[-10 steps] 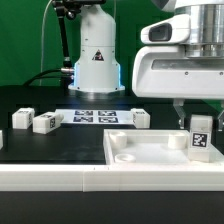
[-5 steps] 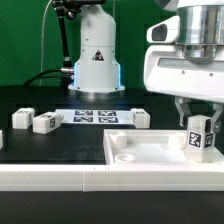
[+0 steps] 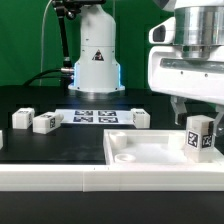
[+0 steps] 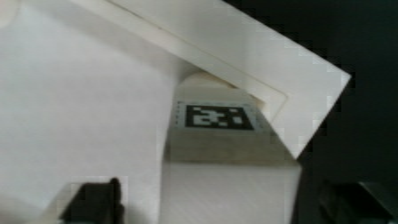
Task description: Assemble one leg
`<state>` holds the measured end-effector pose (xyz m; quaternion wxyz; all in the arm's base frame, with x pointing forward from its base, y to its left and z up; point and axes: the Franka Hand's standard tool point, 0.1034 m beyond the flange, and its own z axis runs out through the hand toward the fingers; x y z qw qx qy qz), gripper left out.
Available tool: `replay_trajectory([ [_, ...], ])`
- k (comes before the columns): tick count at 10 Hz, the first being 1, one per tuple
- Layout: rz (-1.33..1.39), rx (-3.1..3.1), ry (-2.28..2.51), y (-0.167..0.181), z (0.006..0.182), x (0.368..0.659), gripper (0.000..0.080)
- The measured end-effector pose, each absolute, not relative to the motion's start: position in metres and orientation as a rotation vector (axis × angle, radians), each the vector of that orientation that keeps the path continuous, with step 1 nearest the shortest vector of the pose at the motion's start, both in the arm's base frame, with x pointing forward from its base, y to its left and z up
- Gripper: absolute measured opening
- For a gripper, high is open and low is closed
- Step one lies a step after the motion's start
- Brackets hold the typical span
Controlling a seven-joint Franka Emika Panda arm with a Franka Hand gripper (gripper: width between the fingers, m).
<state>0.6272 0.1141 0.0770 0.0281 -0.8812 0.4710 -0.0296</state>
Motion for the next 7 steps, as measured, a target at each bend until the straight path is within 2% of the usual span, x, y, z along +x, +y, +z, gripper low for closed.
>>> replay_trajectory([
  [3, -0.101, -2.895, 1.082, 0.117, 0.077, 0.627, 0.0648],
  [7, -0.123, -3.055, 0.518, 0.127, 0.076, 0.625, 0.0649],
])
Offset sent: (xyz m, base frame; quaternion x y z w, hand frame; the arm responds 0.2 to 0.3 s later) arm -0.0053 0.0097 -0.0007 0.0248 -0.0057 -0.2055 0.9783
